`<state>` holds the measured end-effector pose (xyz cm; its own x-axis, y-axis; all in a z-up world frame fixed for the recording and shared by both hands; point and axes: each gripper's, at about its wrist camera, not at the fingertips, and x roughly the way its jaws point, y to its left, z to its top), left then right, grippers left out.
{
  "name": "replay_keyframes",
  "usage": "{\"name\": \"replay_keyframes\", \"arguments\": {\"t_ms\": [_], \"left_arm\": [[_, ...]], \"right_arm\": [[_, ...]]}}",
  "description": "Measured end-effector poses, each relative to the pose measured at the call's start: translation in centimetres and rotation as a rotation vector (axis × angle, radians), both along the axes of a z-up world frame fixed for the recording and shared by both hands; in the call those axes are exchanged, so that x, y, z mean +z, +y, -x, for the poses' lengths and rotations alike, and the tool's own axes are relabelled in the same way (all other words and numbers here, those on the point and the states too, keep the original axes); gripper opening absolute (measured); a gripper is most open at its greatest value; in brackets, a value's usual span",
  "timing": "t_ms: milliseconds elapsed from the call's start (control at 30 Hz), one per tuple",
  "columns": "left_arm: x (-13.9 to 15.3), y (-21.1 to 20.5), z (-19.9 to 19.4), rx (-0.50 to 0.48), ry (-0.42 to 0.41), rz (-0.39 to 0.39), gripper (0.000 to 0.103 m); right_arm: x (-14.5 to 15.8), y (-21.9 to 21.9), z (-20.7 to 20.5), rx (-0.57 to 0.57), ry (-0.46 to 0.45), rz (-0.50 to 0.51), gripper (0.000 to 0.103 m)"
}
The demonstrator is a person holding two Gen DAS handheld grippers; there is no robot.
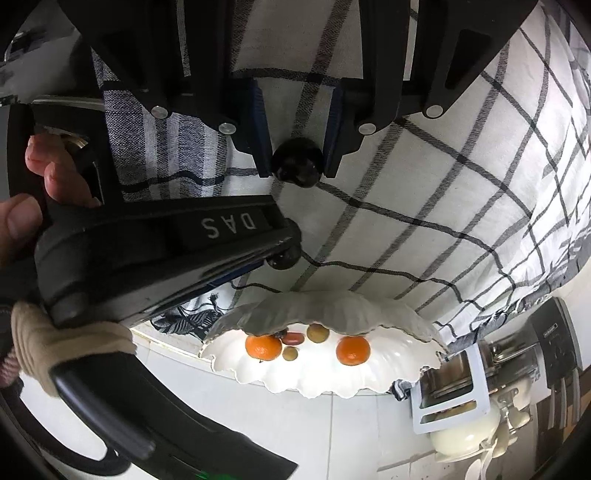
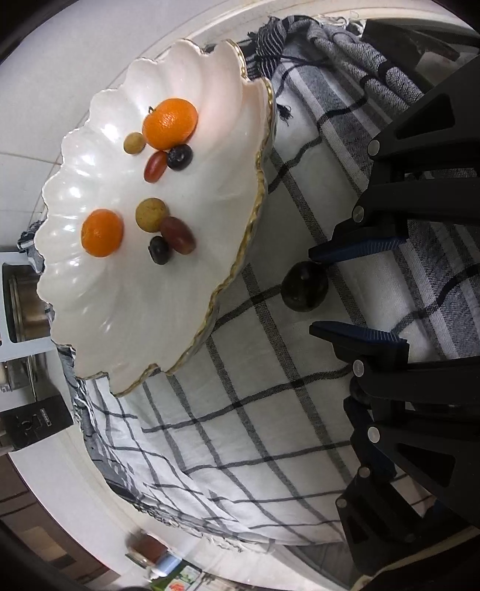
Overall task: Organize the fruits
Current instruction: 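Close the left gripper on its dark cherry while the right gripper closes on another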
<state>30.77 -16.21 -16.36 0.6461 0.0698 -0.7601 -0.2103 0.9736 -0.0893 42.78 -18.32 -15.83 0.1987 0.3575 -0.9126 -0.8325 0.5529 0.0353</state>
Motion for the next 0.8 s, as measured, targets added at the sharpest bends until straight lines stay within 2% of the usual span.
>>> {"name": "replay_keyframes", "arguments": {"t_ms": [433,700,733,800], "left_arm": [[1.8,2.7,1.0,0.078,-0.074,-0.041,0.028],[1.9,3.9,1.2,0.092,-0.078,-0.044,0.028],[1.9,4.1,1.2,0.095,-0.078,-0.043,0.028],[1.9,4.3,1.3,0.099,-0.078,-0.045,0.028]], "right_arm": [[-0.1,0.7,-0.4,-0.064,0.003,0.019,0.035],[-0.5,2.1,-0.4,-0.071,-0.014,0.054,0.035],[-0.5,2.1,-0.4,-0.071,-0.022,0.052,0.03],[-0.5,2.3,-0.2,-0.067,-0.038,0.058,0.03]]}}
